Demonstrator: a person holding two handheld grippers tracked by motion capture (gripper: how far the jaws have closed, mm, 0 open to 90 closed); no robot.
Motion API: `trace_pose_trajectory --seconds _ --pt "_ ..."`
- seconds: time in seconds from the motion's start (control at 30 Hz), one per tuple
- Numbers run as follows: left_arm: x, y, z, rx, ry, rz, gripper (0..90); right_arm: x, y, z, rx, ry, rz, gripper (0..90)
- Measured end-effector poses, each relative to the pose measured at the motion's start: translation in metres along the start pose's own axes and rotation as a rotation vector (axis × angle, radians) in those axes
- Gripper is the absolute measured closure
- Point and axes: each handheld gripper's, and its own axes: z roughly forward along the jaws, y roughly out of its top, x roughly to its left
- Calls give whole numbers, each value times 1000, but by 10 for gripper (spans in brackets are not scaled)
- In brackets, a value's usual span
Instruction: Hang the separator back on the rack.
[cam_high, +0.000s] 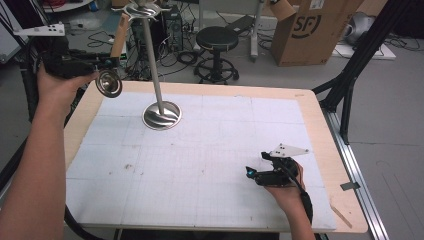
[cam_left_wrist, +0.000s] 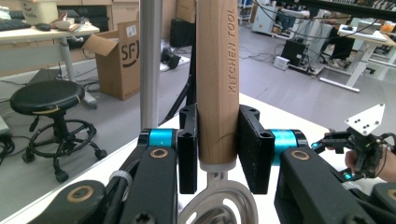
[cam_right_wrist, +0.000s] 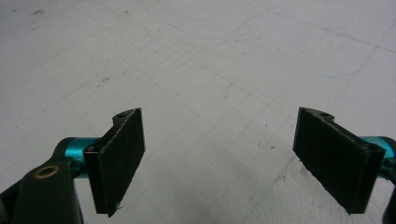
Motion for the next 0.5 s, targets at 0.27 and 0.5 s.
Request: trace_pose_trajectory --seconds 0.27,0.5 --pt "1 0 9 14 -4 -2 710 -2 -1 -1 -3 -2 3 160" --pt "0 -1 20 30 -13 -2 710 -2 -1 -2 -7 -1 4 160"
